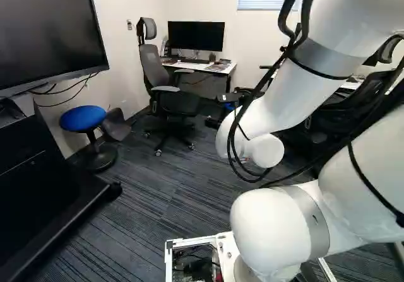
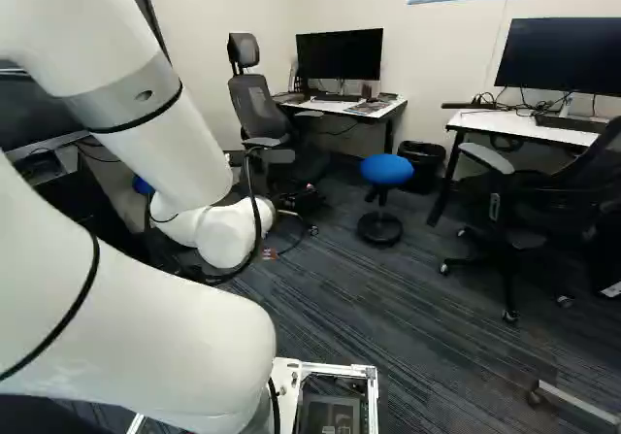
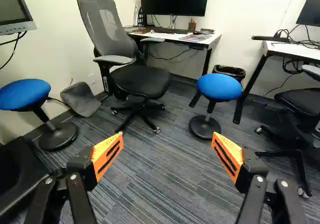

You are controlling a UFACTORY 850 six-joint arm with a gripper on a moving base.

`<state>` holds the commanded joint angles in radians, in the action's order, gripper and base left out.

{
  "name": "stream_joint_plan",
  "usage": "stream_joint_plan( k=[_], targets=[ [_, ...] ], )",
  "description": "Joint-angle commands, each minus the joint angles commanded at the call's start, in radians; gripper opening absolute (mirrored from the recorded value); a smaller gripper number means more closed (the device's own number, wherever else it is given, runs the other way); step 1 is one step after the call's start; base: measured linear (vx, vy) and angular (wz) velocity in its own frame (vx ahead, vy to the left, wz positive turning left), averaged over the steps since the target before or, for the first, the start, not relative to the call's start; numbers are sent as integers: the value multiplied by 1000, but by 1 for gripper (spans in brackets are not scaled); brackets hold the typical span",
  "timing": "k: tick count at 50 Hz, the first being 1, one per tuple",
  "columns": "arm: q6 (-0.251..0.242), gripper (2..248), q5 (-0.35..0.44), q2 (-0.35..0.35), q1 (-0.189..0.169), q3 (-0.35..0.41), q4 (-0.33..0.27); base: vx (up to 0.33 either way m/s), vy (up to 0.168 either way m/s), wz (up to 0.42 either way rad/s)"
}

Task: Open the door and move inside

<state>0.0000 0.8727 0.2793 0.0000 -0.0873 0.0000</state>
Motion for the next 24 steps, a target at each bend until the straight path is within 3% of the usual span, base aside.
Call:
stream_joint_plan(
  k=[24],
  targets=[
    [0,247,0,0,0,0,0,0,0,0]
  ],
)
